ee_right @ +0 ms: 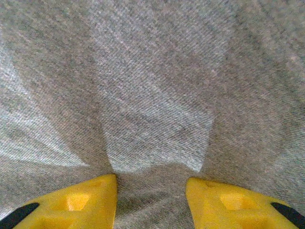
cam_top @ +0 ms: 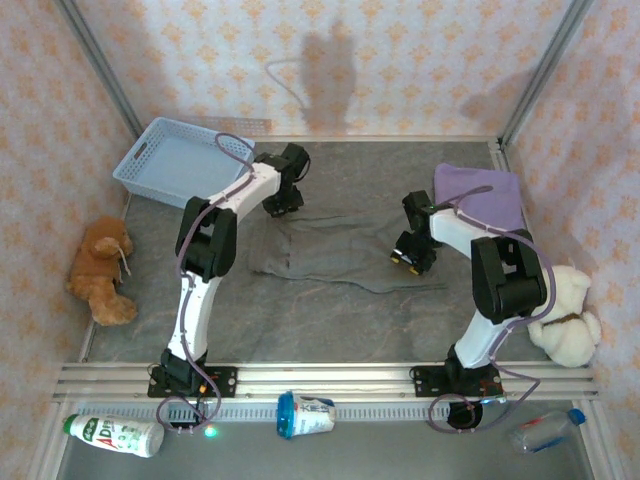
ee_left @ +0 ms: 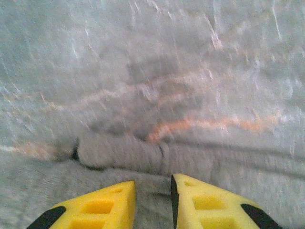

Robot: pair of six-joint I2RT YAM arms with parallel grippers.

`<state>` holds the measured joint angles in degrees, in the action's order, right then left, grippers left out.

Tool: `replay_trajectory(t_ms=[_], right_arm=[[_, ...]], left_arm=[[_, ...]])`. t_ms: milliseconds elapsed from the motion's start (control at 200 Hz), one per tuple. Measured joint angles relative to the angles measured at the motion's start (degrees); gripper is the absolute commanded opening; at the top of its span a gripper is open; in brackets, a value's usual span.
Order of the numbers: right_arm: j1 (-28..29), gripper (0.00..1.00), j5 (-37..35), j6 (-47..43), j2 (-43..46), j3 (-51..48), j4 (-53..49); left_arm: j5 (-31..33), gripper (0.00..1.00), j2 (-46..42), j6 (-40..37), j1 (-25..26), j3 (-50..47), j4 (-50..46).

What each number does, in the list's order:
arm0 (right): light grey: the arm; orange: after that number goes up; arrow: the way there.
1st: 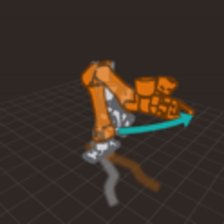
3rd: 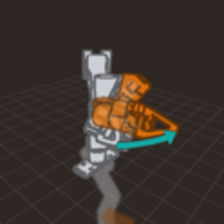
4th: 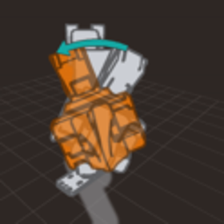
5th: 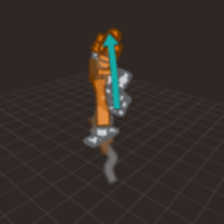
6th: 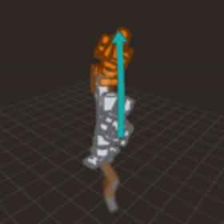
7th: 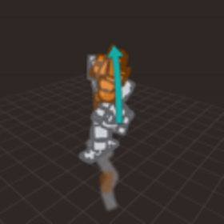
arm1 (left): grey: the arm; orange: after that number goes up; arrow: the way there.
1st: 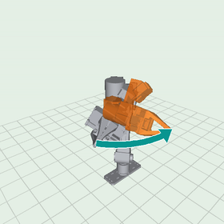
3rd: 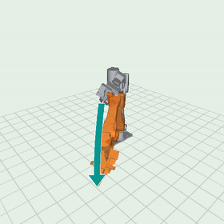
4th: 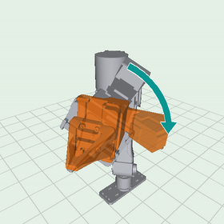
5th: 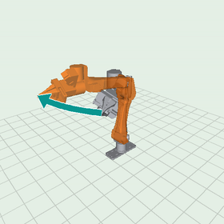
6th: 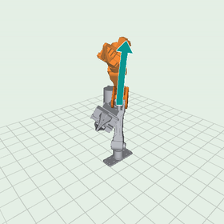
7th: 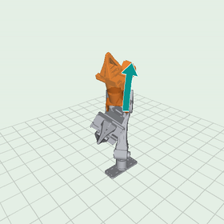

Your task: Fold and stack the mixed laundry pile

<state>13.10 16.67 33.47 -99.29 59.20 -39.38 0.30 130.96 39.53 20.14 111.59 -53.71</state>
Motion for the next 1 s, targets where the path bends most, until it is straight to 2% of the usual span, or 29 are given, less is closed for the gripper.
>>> replay_trajectory(t_ms=[125, 180, 215, 270, 355, 385, 460, 500, 525, 615, 706, 856, 996], right_arm=[[0.0, 0.49, -0.2, -0.9, -0.2, 0.6, -0.3], [0.0, 0.52, -0.3, -1.4, -0.2, 0.9, -0.7], [0.0, 0.58, -0.3, -1.7, -0.2, 1.1, -0.9], [0.0, 0.64, -0.2, -2.6, -0.2, 1.6, -1.3], [-0.1, 0.75, 0.1, -3.2, -0.1, 2.7, -2.5], [-0.1, 0.80, 0.2, -3.5, 0.1, 3.3, -3.0], [-0.2, 0.93, 0.7, -4.1, 1.0, 5.0, -3.8], [-0.2, 0.96, 0.9, -4.8, 1.7, 6.3, -4.2], [-0.2, 1.00, 1.1, -4.6, 2.0, 6.9, -4.3], [-0.2, 0.99, 1.4, -5.0, 3.2, 9.6, -4.7], [-0.2, 0.99, 1.8, -5.1, 3.6, 11.5, -4.8], [-0.2, 0.99, 2.3, -5.1, 3.6, 12.1, -5.4], [-0.2, 0.99, 2.3, -5.1, 3.6, 12.1, -6.6]], left_arm=[[0.8, 0.35, 0.6, -0.2, -0.8, 1.4, -1.2], [0.5, 0.47, 0.6, -0.5, -0.9, 1.4, -1.7], [0.0, 0.56, 0.5, -0.8, -0.9, 1.4, -2.3], [-1.2, 0.65, -0.3, -0.6, -0.9, 0.3, -2.4], [-3.5, 0.71, -4.9, -2.2, -0.9, -4.2, -2.7], [-4.3, 0.78, -7.1, -2.7, -0.9, -6.1, -2.9], [-6.1, 0.81, -14.6, -3.7, -1.0, -11.9, -2.8], [-6.9, 0.84, -18.6, -4.1, -1.0, -14.8, -2.6], [-7.5, 0.84, -21.6, -4.5, -1.2, -17.1, -2.3], [-8.8, 0.85, -29.8, -5.5, -1.6, -24.2, -1.5], [-10.0, 0.84, -33.7, -6.3, -2.1, -30.7, 0.5], [-12.2, 0.80, -32.3, -7.0, -2.2, -39.0, 5.3], [-12.3, 0.77, -28.5, -7.1, -2.1, -40.6, 8.6]])
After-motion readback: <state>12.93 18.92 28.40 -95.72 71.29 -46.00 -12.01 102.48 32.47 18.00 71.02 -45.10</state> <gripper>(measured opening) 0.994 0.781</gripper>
